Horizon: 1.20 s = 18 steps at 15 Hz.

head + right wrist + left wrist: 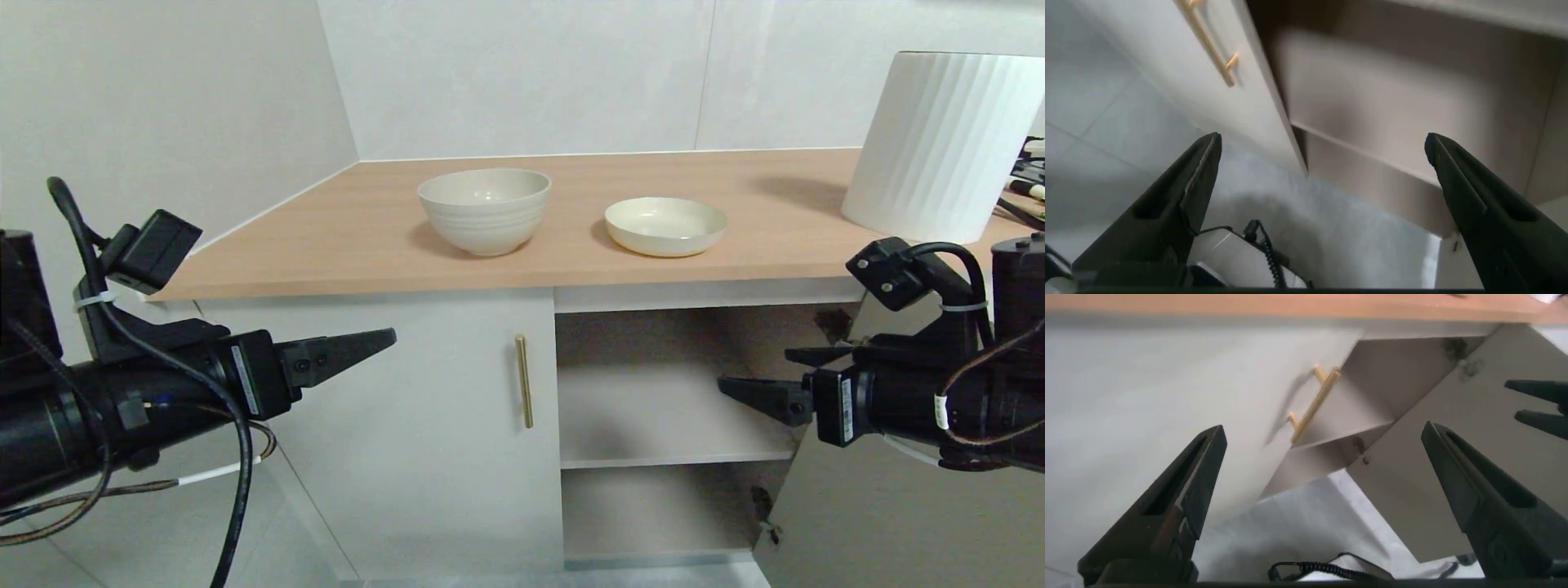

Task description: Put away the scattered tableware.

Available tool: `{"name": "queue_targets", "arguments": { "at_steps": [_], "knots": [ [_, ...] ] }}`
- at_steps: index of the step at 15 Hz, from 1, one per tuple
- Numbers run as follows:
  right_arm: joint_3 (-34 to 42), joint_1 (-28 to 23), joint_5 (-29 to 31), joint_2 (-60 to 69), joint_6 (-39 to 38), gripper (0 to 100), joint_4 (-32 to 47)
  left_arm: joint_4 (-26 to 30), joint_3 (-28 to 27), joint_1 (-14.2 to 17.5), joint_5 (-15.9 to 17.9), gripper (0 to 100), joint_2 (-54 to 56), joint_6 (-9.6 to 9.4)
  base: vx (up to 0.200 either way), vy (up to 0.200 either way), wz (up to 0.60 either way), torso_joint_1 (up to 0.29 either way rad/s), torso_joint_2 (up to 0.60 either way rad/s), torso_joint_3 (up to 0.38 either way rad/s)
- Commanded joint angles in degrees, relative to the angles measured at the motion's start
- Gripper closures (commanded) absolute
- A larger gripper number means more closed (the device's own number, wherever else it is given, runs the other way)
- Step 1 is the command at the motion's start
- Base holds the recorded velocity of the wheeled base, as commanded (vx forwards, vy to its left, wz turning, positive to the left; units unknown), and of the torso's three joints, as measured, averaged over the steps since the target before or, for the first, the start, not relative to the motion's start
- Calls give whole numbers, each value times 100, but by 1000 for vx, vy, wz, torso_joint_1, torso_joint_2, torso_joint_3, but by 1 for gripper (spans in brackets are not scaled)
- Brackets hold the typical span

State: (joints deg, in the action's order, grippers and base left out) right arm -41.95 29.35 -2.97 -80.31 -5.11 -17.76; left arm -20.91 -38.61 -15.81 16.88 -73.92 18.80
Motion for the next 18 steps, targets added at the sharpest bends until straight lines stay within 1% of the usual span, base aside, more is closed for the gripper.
{"name": "queue_targets", "arguments": {
  "at_steps": [1, 9, 15, 17, 18],
  "knots": [
    [46, 0, -10, -11, 10, 0, -8, -10, 2, -1, 8, 0, -26, 1, 0, 0, 0, 212, -530, -320],
    [55, -9, -19, -116, 45, 0, -34, -10, 2, -1, 17, 0, -34, 10, 0, 0, 0, 181, -496, -290],
    [196, -26, -1, -283, 71, 0, -439, -10, -24, -1, 34, 0, -43, 1, 0, 0, 0, 203, -487, -277],
    [187, -26, 7, -485, 159, 0, -650, 131, -340, -1, 34, 0, -131, 1, 0, 0, 0, 102, -234, -129],
    [99, -26, 7, -565, 238, 0, -799, 342, -587, -1, 34, 0, -237, 1, 0, 0, 0, 51, -85, -51]
  ]
}}
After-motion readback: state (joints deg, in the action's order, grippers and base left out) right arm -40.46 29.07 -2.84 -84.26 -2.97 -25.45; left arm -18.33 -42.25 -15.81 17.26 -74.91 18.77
